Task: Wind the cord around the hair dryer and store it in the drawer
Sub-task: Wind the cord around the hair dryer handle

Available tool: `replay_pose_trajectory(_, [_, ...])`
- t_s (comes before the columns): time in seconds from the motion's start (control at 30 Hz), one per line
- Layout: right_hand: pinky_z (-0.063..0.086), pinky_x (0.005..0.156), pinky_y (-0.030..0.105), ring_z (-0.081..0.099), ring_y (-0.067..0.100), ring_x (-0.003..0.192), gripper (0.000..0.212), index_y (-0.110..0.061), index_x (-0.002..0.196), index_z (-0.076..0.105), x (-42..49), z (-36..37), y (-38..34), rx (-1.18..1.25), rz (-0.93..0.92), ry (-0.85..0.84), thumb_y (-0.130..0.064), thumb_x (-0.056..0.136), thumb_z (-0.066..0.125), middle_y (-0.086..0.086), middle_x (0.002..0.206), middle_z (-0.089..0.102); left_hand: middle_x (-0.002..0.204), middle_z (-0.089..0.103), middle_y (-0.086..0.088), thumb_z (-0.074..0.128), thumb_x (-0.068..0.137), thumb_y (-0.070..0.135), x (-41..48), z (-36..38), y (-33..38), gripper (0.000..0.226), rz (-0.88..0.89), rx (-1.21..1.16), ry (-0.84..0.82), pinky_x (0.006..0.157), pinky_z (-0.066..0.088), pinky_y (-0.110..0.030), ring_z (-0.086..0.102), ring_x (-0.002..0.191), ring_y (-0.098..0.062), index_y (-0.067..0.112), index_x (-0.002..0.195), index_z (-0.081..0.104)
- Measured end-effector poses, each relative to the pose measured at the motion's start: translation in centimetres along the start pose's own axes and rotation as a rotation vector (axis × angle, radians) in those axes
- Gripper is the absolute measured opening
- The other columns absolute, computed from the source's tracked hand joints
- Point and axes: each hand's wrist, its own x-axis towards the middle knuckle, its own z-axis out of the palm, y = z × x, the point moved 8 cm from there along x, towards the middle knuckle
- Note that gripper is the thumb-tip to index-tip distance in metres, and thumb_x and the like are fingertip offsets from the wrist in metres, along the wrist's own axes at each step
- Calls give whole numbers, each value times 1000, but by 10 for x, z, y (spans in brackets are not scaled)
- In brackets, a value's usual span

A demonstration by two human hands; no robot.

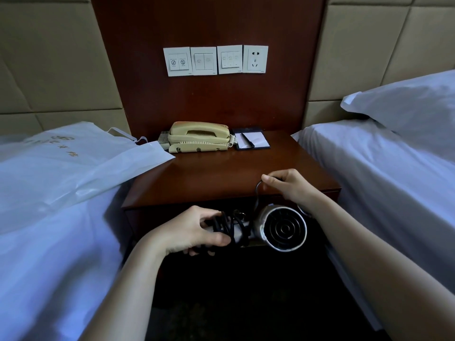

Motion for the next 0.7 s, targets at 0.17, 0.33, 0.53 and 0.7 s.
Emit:
replay_pose_trajectory(0.17, [37, 51, 20, 45, 5, 43, 43, -19, 53, 61, -1, 21, 31, 158, 128, -146, -22, 94, 53, -9, 47, 51, 53, 58, -1, 71, 74, 20, 0, -2, -5, 23, 32, -201, 3, 37, 30, -17, 59, 50, -14, 15, 96, 67])
replay_pose_trajectory(0.33, [33, 53, 31, 44, 14, 49, 22, 3, 56, 50, 6, 33, 56, 50, 167, -123, 2, 75, 62, 4, 50, 52, 61, 59, -14, 73, 62, 31, 2, -9, -8, 29, 108, -423, 44, 37, 30, -17, 58, 51, -20, 14, 85, 70])
replay_pose_trajectory(0.53, [28, 42, 12, 34, 2, 34, 43, -19, 63, 63, -19, 66, 32, -86, 126, -284, -24, 100, 40, -6, 47, 40, 63, 57, -22, 78, 57, 42, 4, -25, -15, 51, 174, -570, 178, 37, 29, -16, 38, 33, -16, 4, 88, 60])
replay_pose_trajectory(0.7, [30, 45, 16, 34, 2, 39, 44, -18, 64, 61, -24, 72, 17, -158, 87, -305, -28, 100, 38, -3, 53, 43, 64, 59, -17, 63, 78, 40, 8, -44, -35, 34, 84, -696, 405, 39, 27, -17, 37, 34, -15, 9, 93, 60])
